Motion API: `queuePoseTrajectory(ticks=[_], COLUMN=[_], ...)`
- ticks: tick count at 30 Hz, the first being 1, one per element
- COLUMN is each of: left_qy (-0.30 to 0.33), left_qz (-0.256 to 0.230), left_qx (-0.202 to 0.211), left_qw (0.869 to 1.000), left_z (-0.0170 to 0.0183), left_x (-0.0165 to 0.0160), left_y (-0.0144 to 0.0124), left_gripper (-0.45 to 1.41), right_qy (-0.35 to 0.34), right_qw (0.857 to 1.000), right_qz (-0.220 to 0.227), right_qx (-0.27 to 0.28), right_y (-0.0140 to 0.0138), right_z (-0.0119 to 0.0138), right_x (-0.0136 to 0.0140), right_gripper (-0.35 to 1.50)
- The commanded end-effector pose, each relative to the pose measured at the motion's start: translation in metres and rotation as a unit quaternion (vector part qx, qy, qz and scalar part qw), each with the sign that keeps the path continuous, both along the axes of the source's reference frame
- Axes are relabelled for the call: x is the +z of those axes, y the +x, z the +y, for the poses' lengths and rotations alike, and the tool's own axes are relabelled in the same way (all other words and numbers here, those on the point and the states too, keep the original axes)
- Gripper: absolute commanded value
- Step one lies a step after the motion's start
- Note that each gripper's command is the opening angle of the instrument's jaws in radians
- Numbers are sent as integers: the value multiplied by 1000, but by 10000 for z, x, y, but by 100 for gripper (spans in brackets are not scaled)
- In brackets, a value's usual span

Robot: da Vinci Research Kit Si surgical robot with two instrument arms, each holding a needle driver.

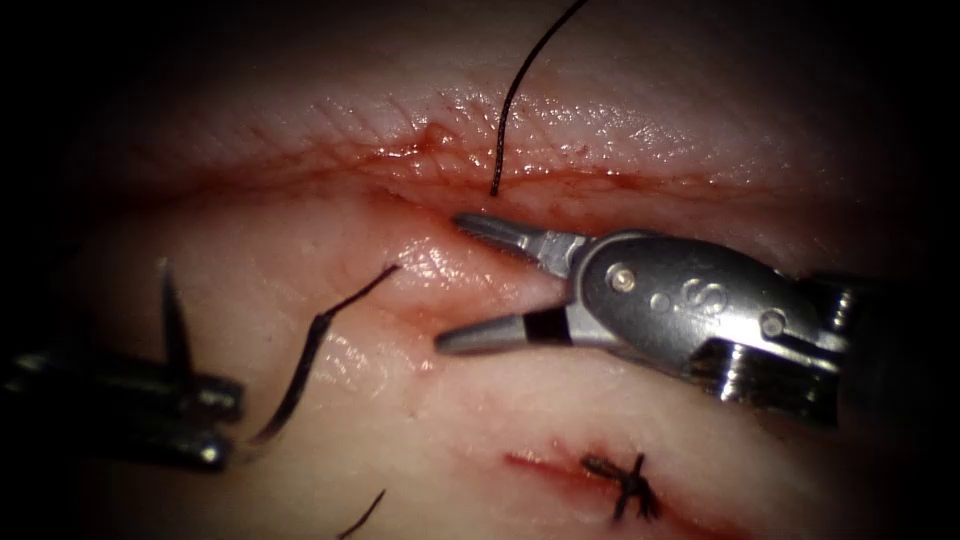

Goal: Wound Closure

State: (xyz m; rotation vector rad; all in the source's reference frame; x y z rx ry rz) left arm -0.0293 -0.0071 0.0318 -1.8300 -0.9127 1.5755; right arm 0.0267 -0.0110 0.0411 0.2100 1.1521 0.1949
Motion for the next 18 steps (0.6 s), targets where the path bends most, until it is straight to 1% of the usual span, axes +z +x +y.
queuePoseTrajectory(ticks=[1, 6, 14, 18], left_qy=[-7, -26, -39, -47], left_qz=[-3, -5, -5, -5], left_qx=[-2, -7, -8, -9], left_qw=[1000, 1000, 999, 999], left_z=[-1, -8, -23, -25], left_x=[4, 0, -12, -20], left_y=[-6, -7, -11, -12], left_gripper=[-45, -45, -45, -45], right_qy=[-2, -4, 0, -1], right_qw=[1000, 1000, 999, 999], right_qz=[7, 24, 38, 42], right_qx=[5, 13, 17, 13], right_y=[9, 19, 38, 43], right_z=[7, 8, 15, 12], right_x=[-2, -16, -24, -31], right_gripper=[111, 111, 113, 113])
